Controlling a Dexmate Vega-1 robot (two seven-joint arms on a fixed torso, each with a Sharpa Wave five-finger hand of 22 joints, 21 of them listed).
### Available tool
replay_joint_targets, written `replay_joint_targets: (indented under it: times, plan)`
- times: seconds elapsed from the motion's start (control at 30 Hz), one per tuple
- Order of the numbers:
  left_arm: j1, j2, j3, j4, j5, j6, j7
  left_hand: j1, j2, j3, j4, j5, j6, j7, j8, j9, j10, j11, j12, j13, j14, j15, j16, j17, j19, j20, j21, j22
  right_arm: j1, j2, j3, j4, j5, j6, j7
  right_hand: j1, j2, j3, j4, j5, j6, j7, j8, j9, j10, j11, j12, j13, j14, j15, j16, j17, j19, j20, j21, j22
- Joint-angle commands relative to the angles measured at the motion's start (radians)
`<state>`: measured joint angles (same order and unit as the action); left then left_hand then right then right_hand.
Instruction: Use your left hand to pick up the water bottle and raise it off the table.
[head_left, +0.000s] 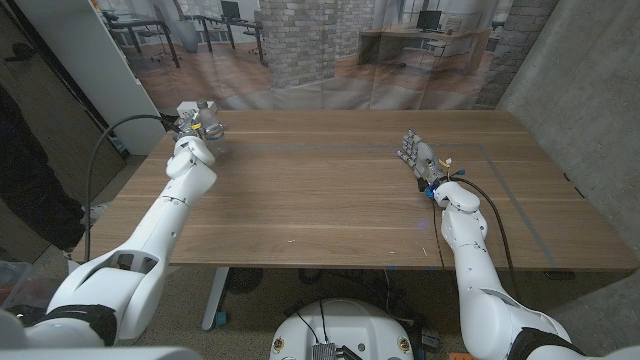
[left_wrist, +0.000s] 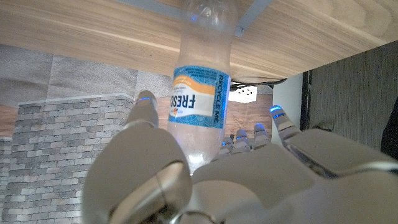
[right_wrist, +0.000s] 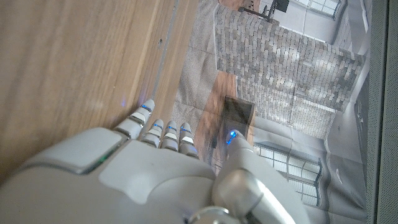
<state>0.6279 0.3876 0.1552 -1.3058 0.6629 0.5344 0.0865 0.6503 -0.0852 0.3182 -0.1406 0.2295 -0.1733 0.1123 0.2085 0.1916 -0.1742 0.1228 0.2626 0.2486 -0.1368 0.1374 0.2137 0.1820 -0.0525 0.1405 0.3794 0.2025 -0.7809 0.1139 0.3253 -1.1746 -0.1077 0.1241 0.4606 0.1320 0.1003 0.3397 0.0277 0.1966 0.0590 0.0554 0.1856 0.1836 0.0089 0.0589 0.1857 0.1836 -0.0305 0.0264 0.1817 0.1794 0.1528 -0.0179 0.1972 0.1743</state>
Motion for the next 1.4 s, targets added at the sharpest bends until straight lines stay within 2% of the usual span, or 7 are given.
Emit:
replay_joint_targets:
  times: [0.03, 0.3, 0.47, 0.63, 0.87, 1.13, 1.4]
  plan:
    - [-0.035, -0.021, 0.01, 0.123, -0.04, -0.114, 0.119, 0.033, 0.003, -0.01, -0.003, 0.007, -0.08, 0.023, 0.014, 0.001, 0.03, -0.02, 0.028, 0.0, 0.092, -0.024, 0.016, -0.003, 0.102, -0.013, 0.032, -0.003, -0.001, 0.0, 0.003, -0.008, -0.007, -0.008, -0.009, -0.005, 0.002, 0.004, 0.0, 0.009, 0.002, 0.009, 0.007, 0.003, -0.002, 0.008, 0.006, 0.002, -0.008, 0.003, 0.005, 0.001, 0.006, 0.003, 0.004, 0.003]
    - [-0.042, -0.055, -0.004, 0.198, -0.061, -0.216, 0.303, 0.155, 0.028, -0.025, -0.013, -0.009, 0.155, -0.011, 0.051, 0.0, 0.371, -0.083, 0.092, -0.042, 0.503, -0.174, 0.062, -0.007, 0.395, -0.068, 0.149, 0.01, 0.007, -0.004, 0.004, 0.003, -0.011, -0.008, -0.011, -0.006, 0.002, 0.004, 0.0, 0.009, 0.002, 0.007, 0.007, 0.003, -0.001, 0.007, 0.006, 0.002, -0.007, 0.004, 0.005, 0.001, 0.006, 0.004, 0.004, 0.003]
    - [-0.043, -0.069, -0.017, 0.229, -0.081, -0.264, 0.383, 0.22, 0.034, -0.031, -0.017, -0.025, 0.3, -0.017, 0.077, 0.001, 0.556, -0.13, 0.116, -0.049, 0.665, -0.227, 0.077, -0.009, 0.506, -0.091, 0.214, 0.018, 0.014, -0.005, 0.003, 0.012, -0.012, -0.01, -0.01, -0.006, 0.002, 0.004, 0.0, 0.009, 0.003, 0.002, 0.007, 0.003, 0.0, 0.008, 0.006, 0.002, -0.007, 0.005, 0.005, 0.001, 0.005, 0.004, 0.004, 0.003]
    - [-0.041, -0.075, -0.028, 0.24, -0.101, -0.29, 0.414, 0.231, 0.059, -0.025, -0.003, -0.036, 0.377, -0.03, 0.089, 0.002, 0.641, -0.16, 0.125, -0.047, 0.749, -0.246, 0.082, -0.007, 0.626, -0.108, 0.275, 0.02, 0.022, -0.008, 0.004, 0.023, -0.013, -0.005, -0.008, -0.006, 0.002, 0.004, 0.0, 0.009, 0.004, 0.001, 0.007, 0.003, -0.001, 0.009, 0.006, 0.002, -0.007, 0.004, 0.005, 0.001, 0.005, 0.004, 0.004, 0.003]
    - [-0.046, -0.093, -0.047, 0.266, -0.129, -0.332, 0.475, 0.217, 0.127, 0.002, 0.015, -0.052, 0.638, -0.076, 0.16, 0.01, 0.827, -0.212, 0.163, -0.037, 0.928, -0.287, 0.104, -0.003, 0.704, -0.123, 0.334, 0.015, 0.03, -0.011, 0.004, 0.033, -0.014, -0.002, -0.008, -0.006, 0.003, 0.005, 0.0, 0.009, 0.004, 0.0, 0.007, 0.003, 0.002, 0.009, 0.007, 0.002, -0.007, 0.005, 0.005, 0.0, 0.005, 0.004, 0.004, 0.003]
    - [-0.047, -0.103, -0.058, 0.279, -0.153, -0.364, 0.506, 0.207, 0.167, 0.031, 0.011, -0.051, 0.747, -0.073, 0.183, 0.013, 0.938, -0.243, 0.18, -0.011, 1.143, -0.335, 0.156, 0.015, 0.827, -0.193, 0.418, 0.014, 0.036, -0.012, 0.005, 0.044, -0.015, 0.0, -0.009, -0.006, 0.003, 0.005, -0.001, 0.009, 0.009, -0.005, 0.009, 0.003, 0.006, 0.012, 0.008, 0.002, -0.006, 0.005, 0.005, 0.0, 0.005, 0.005, 0.004, 0.003]
    - [-0.037, -0.109, -0.067, 0.253, -0.166, -0.373, 0.513, 0.201, 0.16, 0.035, 0.007, -0.052, 0.769, -0.074, 0.186, 0.015, 0.955, -0.247, 0.18, -0.004, 1.127, -0.335, 0.139, 0.015, 0.817, -0.192, 0.426, 0.013, 0.042, -0.013, 0.006, 0.057, -0.014, 0.008, -0.01, -0.005, 0.004, 0.006, -0.001, 0.009, 0.009, -0.007, 0.008, 0.003, 0.007, 0.013, 0.009, 0.002, -0.004, 0.007, 0.006, 0.0, 0.005, 0.005, 0.004, 0.003]
